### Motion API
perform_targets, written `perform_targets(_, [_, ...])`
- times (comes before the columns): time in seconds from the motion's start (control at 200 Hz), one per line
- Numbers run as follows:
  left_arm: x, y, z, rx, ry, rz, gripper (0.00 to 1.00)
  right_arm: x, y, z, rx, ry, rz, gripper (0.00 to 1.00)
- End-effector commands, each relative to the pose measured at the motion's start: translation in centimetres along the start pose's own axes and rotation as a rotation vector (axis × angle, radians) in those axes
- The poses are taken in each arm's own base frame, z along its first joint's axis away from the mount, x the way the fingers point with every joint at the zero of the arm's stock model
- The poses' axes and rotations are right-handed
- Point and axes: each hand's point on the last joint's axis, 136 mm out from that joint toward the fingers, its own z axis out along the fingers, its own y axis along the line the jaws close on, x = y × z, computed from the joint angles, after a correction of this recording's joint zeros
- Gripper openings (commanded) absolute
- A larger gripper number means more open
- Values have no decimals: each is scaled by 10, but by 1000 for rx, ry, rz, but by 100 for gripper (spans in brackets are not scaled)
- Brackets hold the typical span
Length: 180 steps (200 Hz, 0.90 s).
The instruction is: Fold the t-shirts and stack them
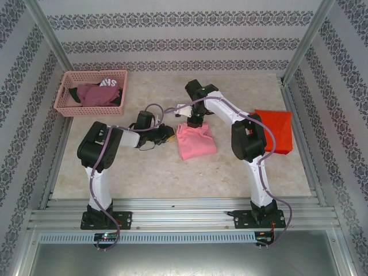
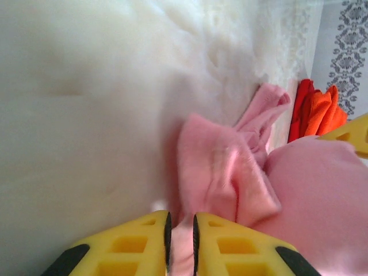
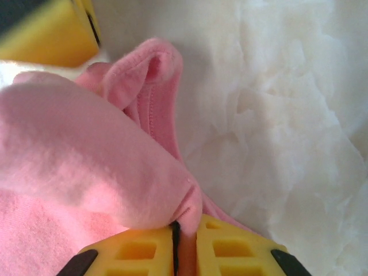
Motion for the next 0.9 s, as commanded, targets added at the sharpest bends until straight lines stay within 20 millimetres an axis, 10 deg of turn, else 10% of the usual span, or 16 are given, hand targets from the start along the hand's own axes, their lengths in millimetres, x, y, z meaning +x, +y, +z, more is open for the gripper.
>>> perform_targets(0.0, [-5,43,-27,-136,-62,-99,21,3,-4,10,-9,-18,33,17])
perform_targets(0.275, [-2,33,-57,-180,-109,-35,29,-13,-9,-5,27,-104,60,47])
perform_targets(0.44, [-6,11,-59,-174,-153,21,48,-34,-28,-50,163,-269,145,72])
perform_targets(0.679, [-6,-39,-39,-199,-178,154,76,-20,-47,-103,271,-528,513,80])
perform_targets(0.789, [-3,-53,-25,-277,-158,228,74,0,-40,-98,199,-569,744,79])
perform_targets(0.894, [1,-67,-6,-304,-114,280,51,19,-31,-83,152,-543,883,79])
